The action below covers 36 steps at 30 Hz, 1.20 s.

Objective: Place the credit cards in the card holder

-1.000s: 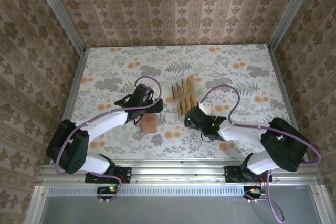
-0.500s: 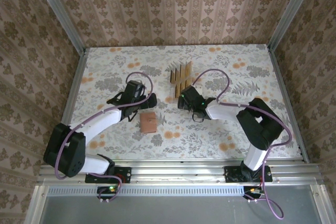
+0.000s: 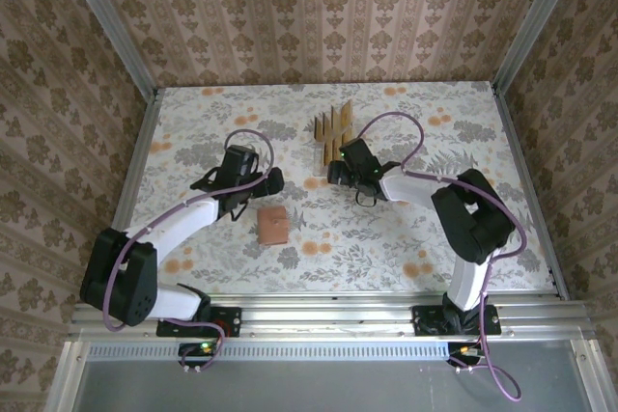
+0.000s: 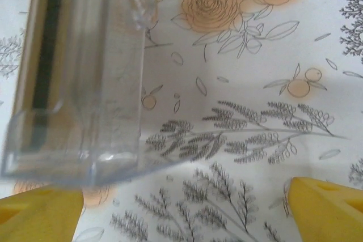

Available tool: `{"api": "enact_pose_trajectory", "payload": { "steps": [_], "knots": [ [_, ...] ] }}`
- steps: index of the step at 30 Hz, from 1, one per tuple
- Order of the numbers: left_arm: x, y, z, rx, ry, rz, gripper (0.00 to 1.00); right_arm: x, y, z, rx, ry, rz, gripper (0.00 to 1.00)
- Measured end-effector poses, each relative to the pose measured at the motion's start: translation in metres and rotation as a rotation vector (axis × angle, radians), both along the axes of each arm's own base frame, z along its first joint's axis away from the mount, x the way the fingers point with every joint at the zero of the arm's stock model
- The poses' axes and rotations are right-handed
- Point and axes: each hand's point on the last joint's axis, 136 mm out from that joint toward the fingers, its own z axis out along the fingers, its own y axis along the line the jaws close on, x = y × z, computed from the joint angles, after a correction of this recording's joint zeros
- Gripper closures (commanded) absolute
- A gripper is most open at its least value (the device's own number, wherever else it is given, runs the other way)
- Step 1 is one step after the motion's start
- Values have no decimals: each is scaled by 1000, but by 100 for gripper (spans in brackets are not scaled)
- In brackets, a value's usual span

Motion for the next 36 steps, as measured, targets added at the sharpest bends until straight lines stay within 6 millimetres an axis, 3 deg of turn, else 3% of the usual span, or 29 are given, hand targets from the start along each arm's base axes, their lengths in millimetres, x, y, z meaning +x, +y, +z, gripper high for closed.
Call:
{"api": "enact_pose_trajectory", "payload": {
  "steps": [9, 14, 20, 25, 29, 36],
  "knots": [
    [-9, 19, 13, 3, 7, 20, 0, -34, -21, 78, 5, -68, 19, 0],
    [-21, 26, 18, -6, 20, 23, 0, -52, -32, 93, -2, -54, 18, 0],
    [-51, 27, -5, -30, 107, -13, 0, -83, -16, 83, -5, 18, 103, 0],
    [-79, 25, -35, -78, 212, -28, 0, -115, 28, 71, 75, 78, 251, 1],
    [-98, 26, -43, -129, 233, -20, 0, -139, 54, 59, 159, 125, 323, 7],
    [-110, 22, -48, -223, 203, 8, 0, -146, 71, 37, 267, 177, 313, 13]
  ]
}}
